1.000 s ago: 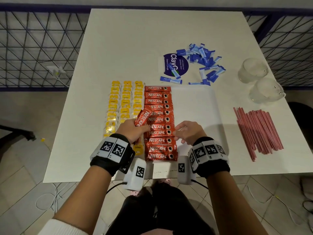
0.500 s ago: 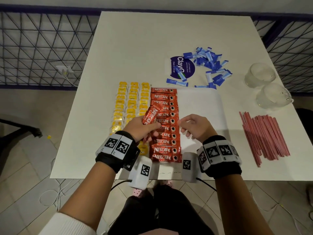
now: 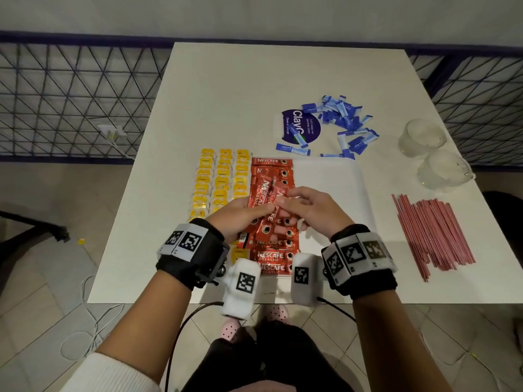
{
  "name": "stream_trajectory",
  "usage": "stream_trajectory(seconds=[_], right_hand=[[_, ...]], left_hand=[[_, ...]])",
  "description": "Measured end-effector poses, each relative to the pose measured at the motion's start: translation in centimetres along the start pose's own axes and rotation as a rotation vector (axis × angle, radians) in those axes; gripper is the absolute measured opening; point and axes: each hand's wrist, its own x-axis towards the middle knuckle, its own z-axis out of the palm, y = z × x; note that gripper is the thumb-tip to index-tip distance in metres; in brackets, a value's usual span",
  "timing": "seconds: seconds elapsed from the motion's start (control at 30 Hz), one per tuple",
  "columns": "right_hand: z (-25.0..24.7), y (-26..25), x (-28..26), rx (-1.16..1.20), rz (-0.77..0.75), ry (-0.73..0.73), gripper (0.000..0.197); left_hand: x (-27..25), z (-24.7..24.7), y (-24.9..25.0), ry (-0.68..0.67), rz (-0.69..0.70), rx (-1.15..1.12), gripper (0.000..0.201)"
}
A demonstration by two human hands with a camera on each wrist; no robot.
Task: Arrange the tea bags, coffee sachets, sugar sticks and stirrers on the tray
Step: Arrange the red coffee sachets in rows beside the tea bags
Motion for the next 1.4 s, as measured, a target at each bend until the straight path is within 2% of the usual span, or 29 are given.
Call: stream_trajectory(seconds=[0.07,0.17,0.3,0.4,0.53,0.7,0.87,1.0,1.03,1.1,1.17,1.3,1.4], right_hand=[[0.1,0.1,-0.2,-0.026,-0.019,-0.006,0.012],[0.3,0.2,-0.4,0.006,-0.040,0.013,0.012],[0.6,0.5,-0.3,0.116,-0.020,0.097,0.016],[0.9,0.8,-0.4,0.206,-0.012,0.135,0.015],[1.2,0.9,-0.9,0.160,-0.053,0.084,0.022],[2.0,1.0,-1.2,0.062,-0.106,0.004,0.011],[2.3,1.1,-1.6,0.023,-0.092,-0.023,0.005],[2.6,1.4,-1.9,0.001,-0.033,-0.069,0.036],[2.6,1.5,-2.0,0.009,-0.017,-0.071,0.035],[2.5,1.6,-2.2,0.066,0.002,-0.053,0.019],[2.3,1.6,-2.3,0.131,0.009,-0.039,0.012],[2.1,1.7,-2.5,0.136,-0.019,-0.052,0.014],[2.2,1.9,-2.8,0.111,-0.016,-0.050,0.013]], left_hand=[[-0.1,0.0,-0.3,0.023,0.009,0.035,0.011],[-0.3,-0.1,-0.7,0.037,0.020,0.091,0.015],[-0.9,-0.2,-1.1,0.019,-0.004,0.024,0.012],[-0.8,-1.0,-1.7,0.104,0.026,0.081,0.015],[-0.8,-2.1,-2.0,0.146,0.074,0.201,0.015],[-1.2,-1.1,-1.4,0.084,0.137,0.185,0.026],[-1.0,-0.9,-1.4,0.168,0.169,0.208,0.019],[-0.8,-0.8,-1.6,0.174,0.128,0.015,0.016],[-0.7,-0.9,-1.5,0.174,0.118,-0.049,0.015],[-0.7,-1.1,-1.4,0.174,0.114,-0.163,0.011],[-0.8,-1.3,-1.3,0.184,0.111,-0.196,0.011],[-0.7,-1.1,-1.4,0.198,0.122,-0.119,0.006],[-0.9,-1.1,-1.4,0.160,0.114,-0.019,0.004]])
